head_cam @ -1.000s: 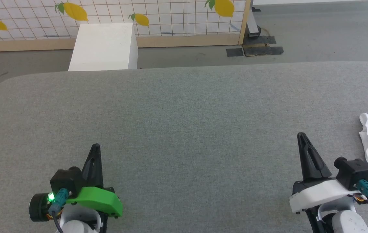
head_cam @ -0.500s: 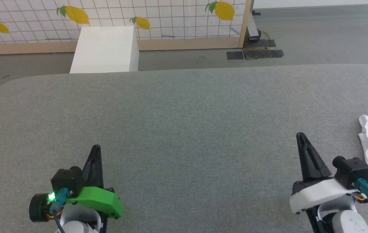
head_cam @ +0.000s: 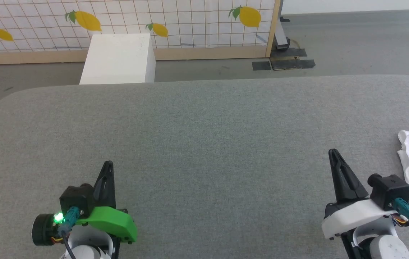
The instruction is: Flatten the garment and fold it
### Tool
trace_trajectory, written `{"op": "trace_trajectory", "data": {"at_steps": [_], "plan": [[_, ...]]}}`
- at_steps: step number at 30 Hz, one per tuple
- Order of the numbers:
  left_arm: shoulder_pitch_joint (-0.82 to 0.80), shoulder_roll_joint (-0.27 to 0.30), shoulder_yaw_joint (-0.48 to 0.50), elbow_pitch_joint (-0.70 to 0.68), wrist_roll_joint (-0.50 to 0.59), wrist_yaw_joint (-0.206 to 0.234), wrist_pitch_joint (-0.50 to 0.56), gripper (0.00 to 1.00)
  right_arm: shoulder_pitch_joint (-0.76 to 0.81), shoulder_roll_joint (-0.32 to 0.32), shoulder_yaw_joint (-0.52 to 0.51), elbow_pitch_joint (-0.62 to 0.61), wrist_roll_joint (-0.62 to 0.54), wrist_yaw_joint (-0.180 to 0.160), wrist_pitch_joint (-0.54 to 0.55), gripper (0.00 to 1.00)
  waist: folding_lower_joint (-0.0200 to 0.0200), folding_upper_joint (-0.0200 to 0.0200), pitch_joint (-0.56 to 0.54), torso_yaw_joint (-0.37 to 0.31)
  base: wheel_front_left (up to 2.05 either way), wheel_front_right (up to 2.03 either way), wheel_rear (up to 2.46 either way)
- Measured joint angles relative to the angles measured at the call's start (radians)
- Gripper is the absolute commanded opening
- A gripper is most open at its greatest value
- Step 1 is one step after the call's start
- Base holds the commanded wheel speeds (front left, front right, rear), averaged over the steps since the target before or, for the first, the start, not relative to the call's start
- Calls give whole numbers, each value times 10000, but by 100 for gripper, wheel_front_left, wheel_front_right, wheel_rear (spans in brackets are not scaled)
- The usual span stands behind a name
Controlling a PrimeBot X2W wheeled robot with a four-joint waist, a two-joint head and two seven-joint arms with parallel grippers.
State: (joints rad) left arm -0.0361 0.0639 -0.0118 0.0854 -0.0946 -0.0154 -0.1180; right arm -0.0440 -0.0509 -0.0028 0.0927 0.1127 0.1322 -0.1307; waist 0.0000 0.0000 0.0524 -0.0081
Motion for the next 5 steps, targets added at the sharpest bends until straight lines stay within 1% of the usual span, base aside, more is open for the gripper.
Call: {"op": "trace_trajectory", "data": {"at_steps": [5], "plan": [[7,-4,0,-67,75,2,52,0,33,0,2,-77,-82,0,94,0,0,0,-43,6,0,0,0]]}}
